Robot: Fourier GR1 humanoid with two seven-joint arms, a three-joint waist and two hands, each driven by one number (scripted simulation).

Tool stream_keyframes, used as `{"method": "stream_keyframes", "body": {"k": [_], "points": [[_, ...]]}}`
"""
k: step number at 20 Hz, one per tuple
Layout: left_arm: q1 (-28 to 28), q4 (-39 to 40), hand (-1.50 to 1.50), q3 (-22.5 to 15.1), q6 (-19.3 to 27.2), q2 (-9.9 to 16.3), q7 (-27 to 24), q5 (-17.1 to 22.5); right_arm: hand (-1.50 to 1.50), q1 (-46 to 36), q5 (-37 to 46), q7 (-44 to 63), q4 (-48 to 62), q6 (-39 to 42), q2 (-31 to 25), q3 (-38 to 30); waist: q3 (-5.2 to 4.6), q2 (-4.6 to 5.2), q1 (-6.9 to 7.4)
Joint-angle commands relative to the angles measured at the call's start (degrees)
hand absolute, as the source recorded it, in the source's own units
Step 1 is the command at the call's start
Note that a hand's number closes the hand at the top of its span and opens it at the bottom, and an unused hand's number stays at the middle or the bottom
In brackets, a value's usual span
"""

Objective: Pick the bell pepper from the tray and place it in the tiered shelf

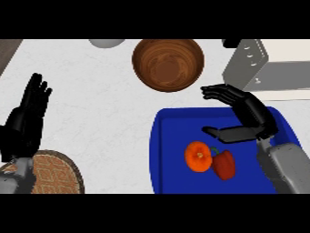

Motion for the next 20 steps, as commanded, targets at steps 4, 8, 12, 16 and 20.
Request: {"method": "stream_keyframes", "body": {"k": [4, 8, 12, 16, 20], "points": [[2.8, -1.8, 0.00, 1.0, -1.8, 0.5, 0.0, 0.4, -1.50, 1.8, -9.4, 4.1, -10.4, 17.8, -11.3, -3.1, -0.08, -0.19, -0.47], [4.2, -2.3, 0.00, -1.4, -0.3, -1.3, -0.2, -1.6, -1.50, -1.5, -1.3, 6.6, -14.9, 22.3, -19.9, 0.0, -0.14, -0.44, -0.34], [2.6, -2.7, 0.00, 0.4, -1.3, 0.4, 2.3, -0.4, -1.50, -1.5, 2.9, 12.4, -24.1, 24.9, -24.9, 3.3, -0.14, -0.58, -0.87], [3.1, -1.0, 0.00, 0.7, -1.8, -0.1, -0.4, -0.6, -1.50, -4.8, 15.5, 17.6, -31.9, 22.6, -28.2, 6.8, -0.22, -0.57, -0.70], [0.9, 0.0, 0.00, 0.8, -1.3, -0.3, 0.7, -1.4, -1.50, -5.1, 24.7, 26.2, -37.8, 21.3, -27.6, 12.8, -0.13, -0.20, -0.69]]}}
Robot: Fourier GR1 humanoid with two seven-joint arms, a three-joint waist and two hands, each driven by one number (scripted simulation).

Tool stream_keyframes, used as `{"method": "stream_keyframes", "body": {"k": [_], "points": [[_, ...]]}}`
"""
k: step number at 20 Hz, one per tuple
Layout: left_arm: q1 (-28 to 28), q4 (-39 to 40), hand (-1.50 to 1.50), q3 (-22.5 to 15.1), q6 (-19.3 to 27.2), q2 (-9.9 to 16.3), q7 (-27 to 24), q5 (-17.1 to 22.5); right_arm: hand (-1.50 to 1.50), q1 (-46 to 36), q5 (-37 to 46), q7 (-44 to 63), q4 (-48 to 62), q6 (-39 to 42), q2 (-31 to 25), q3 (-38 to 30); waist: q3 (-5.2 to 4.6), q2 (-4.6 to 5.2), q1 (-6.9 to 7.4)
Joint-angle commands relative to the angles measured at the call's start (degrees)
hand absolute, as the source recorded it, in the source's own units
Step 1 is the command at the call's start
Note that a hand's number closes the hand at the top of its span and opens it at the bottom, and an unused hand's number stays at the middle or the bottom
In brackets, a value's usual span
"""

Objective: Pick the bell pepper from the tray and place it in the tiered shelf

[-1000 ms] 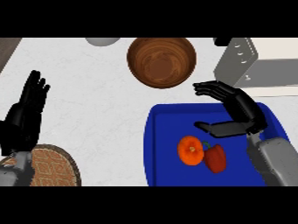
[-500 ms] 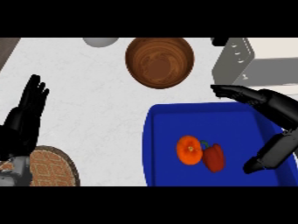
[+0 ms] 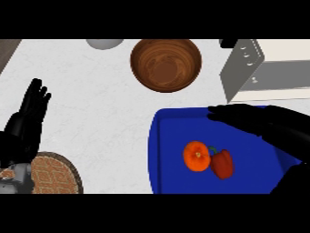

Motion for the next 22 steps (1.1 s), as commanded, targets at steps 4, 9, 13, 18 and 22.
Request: {"method": "stream_keyframes", "body": {"k": [4, 9, 13, 18, 22], "points": [[1.7, -1.8, 0.00, -1.1, -0.1, -1.1, 0.0, -1.7, -1.50, 3.3, 14.9, 17.6, -10.2, -3.7, 5.4, 11.5, 0.10, 0.34, 0.61], [-1.8, 3.2, 0.00, 1.3, -1.4, -1.2, -1.3, -1.5, -1.50, 0.9, 25.1, 22.1, -7.7, -2.0, 10.0, 17.3, 0.10, 0.55, 0.64], [-1.3, -3.0, 0.00, -0.2, -0.5, -1.6, 3.5, -2.0, -1.50, 1.6, 34.5, 21.0, -3.2, -1.1, 8.3, 21.3, 0.16, 0.48, 0.97], [-3.0, 0.9, 0.00, 2.2, -1.4, -2.1, 1.7, -3.2, -1.50, 3.0, 38.4, 18.4, 0.7, 0.4, 9.4, 17.3, 0.16, 0.55, 0.68], [0.2, 0.7, 0.00, 4.1, -5.5, -2.0, -0.8, -1.1, -1.50, 8.8, 43.8, 11.0, 3.6, -4.4, 9.1, 17.0, 0.16, 0.55, 0.72]]}}
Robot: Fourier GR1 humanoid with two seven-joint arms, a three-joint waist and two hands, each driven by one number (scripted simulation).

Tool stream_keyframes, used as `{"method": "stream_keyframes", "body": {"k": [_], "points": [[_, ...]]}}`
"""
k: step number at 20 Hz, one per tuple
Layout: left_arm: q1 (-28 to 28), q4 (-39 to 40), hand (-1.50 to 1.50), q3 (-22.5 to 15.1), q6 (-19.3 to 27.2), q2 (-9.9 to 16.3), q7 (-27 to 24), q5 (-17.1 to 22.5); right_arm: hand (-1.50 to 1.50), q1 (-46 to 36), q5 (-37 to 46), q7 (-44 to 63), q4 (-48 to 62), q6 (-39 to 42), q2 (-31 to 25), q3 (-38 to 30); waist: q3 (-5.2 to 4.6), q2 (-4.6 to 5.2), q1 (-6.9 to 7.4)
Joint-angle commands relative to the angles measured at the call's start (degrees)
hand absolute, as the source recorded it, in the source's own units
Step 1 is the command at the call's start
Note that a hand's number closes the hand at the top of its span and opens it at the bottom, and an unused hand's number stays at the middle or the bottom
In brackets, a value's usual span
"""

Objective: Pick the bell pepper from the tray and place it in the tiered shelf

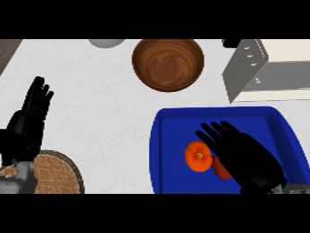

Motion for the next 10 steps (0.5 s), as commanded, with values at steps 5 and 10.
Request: {"method": "stream_keyframes", "body": {"k": [5, 10], "points": [[0.4, -0.1, 0.00, 1.7, -1.7, -2.6, -0.3, -1.8, -1.50, 3.3, 8.1, -6.9, 4.5, 1.1, 5.3, -3.9, 0.00, 0.01, 0.03], [3.4, -0.8, 0.00, 1.0, -2.2, -4.0, -1.8, -3.6, -1.50, 5.0, 12.6, -12.6, 11.2, -2.4, 6.5, -4.5, 0.00, 0.02, 0.11]]}}
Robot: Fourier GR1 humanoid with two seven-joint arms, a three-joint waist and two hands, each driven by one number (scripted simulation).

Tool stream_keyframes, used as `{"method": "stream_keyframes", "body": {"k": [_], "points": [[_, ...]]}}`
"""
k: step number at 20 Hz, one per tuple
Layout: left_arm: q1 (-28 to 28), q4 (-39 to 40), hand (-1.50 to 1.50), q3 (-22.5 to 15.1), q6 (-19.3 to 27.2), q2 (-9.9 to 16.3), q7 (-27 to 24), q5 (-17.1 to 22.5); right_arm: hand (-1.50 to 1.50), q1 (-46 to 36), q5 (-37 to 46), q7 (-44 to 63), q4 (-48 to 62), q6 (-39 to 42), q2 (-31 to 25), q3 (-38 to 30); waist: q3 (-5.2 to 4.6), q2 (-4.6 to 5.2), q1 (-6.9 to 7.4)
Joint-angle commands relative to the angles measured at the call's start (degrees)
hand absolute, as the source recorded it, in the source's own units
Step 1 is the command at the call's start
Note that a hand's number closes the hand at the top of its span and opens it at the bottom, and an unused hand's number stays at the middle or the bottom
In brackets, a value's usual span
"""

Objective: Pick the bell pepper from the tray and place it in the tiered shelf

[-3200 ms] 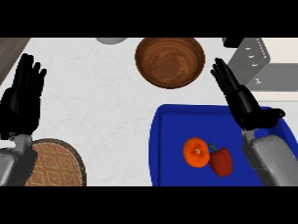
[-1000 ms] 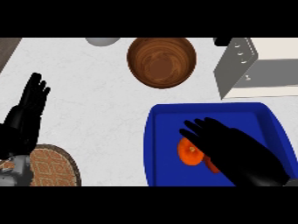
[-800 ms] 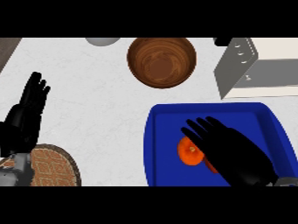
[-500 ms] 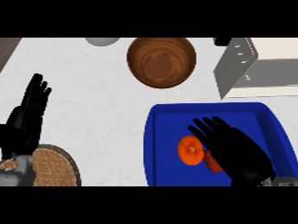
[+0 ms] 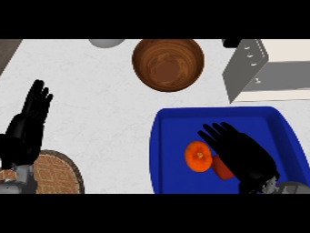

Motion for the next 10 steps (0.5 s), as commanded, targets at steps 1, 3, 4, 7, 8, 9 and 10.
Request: {"method": "stream_keyframes", "body": {"k": [1, 3, 4, 7, 8, 9, 10], "points": [[-3.0, 1.6, 0.00, 0.7, -0.7, -1.2, 0.8, -1.3, -1.50, -0.3, 3.9, -1.8, 3.3, 1.6, 4.6, -1.2, -0.01, 0.01, -0.05], [1.5, -0.6, 0.00, 1.7, -2.2, -1.4, -0.9, -0.3, -1.50, 3.0, 4.2, -5.5, 1.4, 0.5, 1.6, -4.1, -0.01, -0.02, -0.06], [-1.6, -0.8, 0.00, 2.8, -2.3, -0.1, 2.6, -0.8, -1.50, 3.9, 5.8, -5.2, 1.0, 0.6, 2.8, -3.0, 0.00, -0.02, -0.11], [-2.3, 1.2, 0.00, 2.2, -1.9, -1.6, 1.5, -2.1, -1.50, 4.3, 7.6, -11.2, 6.8, -4.9, 3.4, -4.3, 0.00, 0.01, -0.14], [-0.3, 1.1, 0.00, 1.0, -1.9, -2.8, -0.4, -2.1, -1.50, 5.1, 8.0, -14.1, 9.5, -8.5, 3.0, -4.0, 0.01, 0.03, -0.07], [-1.9, 0.0, 0.00, 2.8, -2.5, -1.9, 1.8, -2.4, -1.50, 3.4, 8.6, -10.7, 5.5, -0.4, 5.3, -5.7, -0.01, -0.01, -0.08], [-0.7, 2.2, 0.00, 3.3, -3.5, -1.9, -0.7, -1.3, -1.50, 1.8, 9.2, -15.2, 13.6, -6.4, 5.8, -5.4, 0.00, 0.05, 0.09]]}}
